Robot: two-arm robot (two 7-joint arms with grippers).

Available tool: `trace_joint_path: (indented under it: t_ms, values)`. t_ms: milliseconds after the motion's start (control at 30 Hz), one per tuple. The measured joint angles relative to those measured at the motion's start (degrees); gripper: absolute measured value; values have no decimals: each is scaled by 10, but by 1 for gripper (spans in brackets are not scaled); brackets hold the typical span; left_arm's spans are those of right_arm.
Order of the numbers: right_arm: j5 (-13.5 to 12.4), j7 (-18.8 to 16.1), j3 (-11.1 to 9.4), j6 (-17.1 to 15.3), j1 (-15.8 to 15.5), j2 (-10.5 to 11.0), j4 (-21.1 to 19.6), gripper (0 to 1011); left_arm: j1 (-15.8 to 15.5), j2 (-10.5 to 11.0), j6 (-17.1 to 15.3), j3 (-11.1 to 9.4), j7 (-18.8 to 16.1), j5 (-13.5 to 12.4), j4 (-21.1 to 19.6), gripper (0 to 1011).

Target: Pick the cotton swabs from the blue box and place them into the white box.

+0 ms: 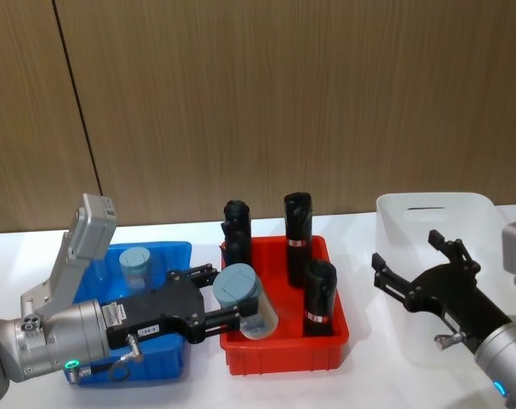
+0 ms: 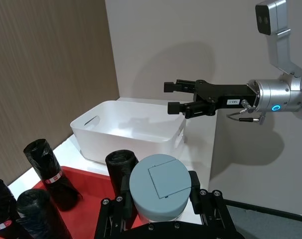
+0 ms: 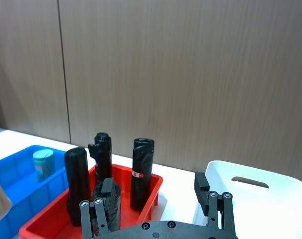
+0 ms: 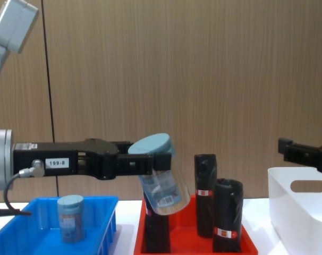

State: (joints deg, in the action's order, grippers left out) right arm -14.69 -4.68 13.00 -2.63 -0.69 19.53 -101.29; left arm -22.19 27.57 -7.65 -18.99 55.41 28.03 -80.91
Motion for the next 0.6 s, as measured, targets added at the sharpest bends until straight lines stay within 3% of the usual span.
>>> trace_joint_path:
  t_ms: [300,600]
  values:
    - [33,-42,2,-17,6,10,-2,1002,0,0,-1,-1,1,0,0,660]
    - [51,-114,2,-35,16,24,-4,1002,0,1,-2,-1,1,0,0,660]
